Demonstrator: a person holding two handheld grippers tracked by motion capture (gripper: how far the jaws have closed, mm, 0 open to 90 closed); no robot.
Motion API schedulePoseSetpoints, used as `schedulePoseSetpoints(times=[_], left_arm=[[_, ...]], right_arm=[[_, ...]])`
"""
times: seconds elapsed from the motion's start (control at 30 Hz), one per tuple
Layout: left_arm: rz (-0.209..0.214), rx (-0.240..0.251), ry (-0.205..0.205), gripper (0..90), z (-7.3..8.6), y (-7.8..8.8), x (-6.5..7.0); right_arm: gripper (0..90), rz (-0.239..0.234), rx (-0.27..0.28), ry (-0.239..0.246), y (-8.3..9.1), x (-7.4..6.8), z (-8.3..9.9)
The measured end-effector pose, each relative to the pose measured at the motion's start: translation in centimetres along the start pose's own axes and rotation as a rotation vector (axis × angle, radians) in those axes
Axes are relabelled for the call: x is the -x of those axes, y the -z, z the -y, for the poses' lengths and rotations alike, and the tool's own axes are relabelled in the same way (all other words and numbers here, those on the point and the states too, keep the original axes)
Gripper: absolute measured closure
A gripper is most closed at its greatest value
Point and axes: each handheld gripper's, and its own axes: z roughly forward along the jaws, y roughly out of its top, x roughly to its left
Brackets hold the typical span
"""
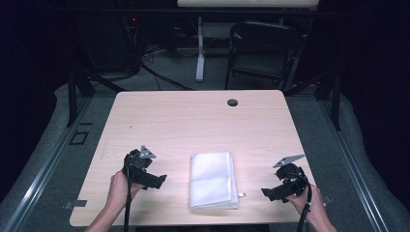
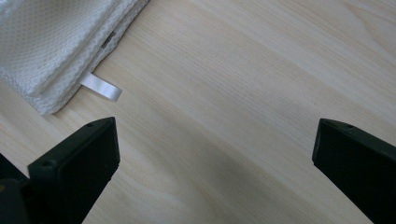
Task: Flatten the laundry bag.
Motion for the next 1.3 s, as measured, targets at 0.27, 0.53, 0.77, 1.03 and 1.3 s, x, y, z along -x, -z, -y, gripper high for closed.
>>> schedulePoseSetpoints(times=[0.27, 0.53, 0.77, 1.03, 1.3], left_arm=[[0.013, 0.006, -0.018, 0.1, -0.6, -0.1, 1.2], [0.043, 0.015, -0.069, 0.1, -1.7, -0.4, 3.2], [0.083, 0.019, -0.123, 0.2, -2.7, -0.9, 5.4], [0.121, 0.017, -0.173, 0.6, -3.3, -1.4, 7.7], [0.171, 0.0, -0.223, 0.8, -3.7, -2.1, 9.4]], right_arm=[[1.3, 0.017, -0.002, -0.004, 0.3, 0.0, 0.0], [1.7, 0.017, -0.008, -0.009, 0.3, 0.0, 0.0], [4.0, 0.003, 0.002, -0.025, 0.3, -0.1, 0.2], [4.3, -0.005, -0.006, -0.019, 0.3, -0.3, 0.1], [6.0, -0.034, 0.001, -0.035, -0.6, -0.6, 0.1]])
